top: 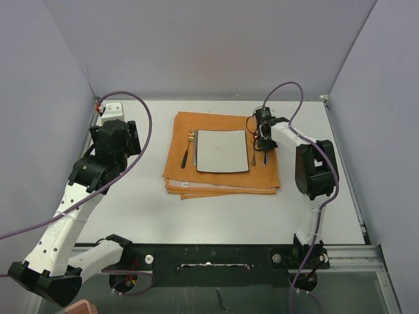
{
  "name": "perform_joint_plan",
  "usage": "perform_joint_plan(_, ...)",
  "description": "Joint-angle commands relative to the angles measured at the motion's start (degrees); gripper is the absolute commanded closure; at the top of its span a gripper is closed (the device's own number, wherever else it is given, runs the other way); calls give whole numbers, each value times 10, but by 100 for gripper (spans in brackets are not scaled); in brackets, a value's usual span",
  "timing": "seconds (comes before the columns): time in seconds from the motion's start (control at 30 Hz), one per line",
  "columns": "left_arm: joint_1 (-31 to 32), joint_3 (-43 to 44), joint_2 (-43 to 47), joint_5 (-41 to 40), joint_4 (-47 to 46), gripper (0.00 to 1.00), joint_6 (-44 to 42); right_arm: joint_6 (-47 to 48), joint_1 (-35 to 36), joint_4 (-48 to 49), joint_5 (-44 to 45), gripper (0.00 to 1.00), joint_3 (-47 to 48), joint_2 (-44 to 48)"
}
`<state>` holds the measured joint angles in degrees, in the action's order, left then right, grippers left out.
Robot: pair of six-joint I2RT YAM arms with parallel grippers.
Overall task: Set the dinner table for one person
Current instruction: Place the knife on the napkin.
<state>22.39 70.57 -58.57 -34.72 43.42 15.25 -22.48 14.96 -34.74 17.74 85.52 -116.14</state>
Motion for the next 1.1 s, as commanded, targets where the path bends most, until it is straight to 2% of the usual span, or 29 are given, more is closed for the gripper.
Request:
perform_joint_plan(0.0,2,34,2,-13,-36,34,-10,11,-1,22,-4,100,37,-5)
perform_joint_plan(0.57,9,36,-2,-22,-43,34,-21,3,18,13,-8,100,44,-22)
perform_joint_plan(0.77,8,28,-3,-21,-49,34,-18,-30,24,-25,-4,100,47,-12)
perform_joint_plan(0.8,8,28,-3,-19,-50,34,-17,-32,28,-34,0,94,48,-10)
perform_joint_plan(0.9,6,27,-7,-10,-56,34,-11,-28,53,-57,52,59,44,9)
perform_joint_plan(0.93,6,29,-10,-6,-56,34,-8,-28,61,-66,79,51,42,19)
perform_joint_plan(1.0,6,31,-14,-2,-55,34,-3,-37,69,-85,119,43,30,51)
perform_joint_plan(1.07,5,29,-16,3,-59,34,-1,-56,67,-85,135,43,3,104)
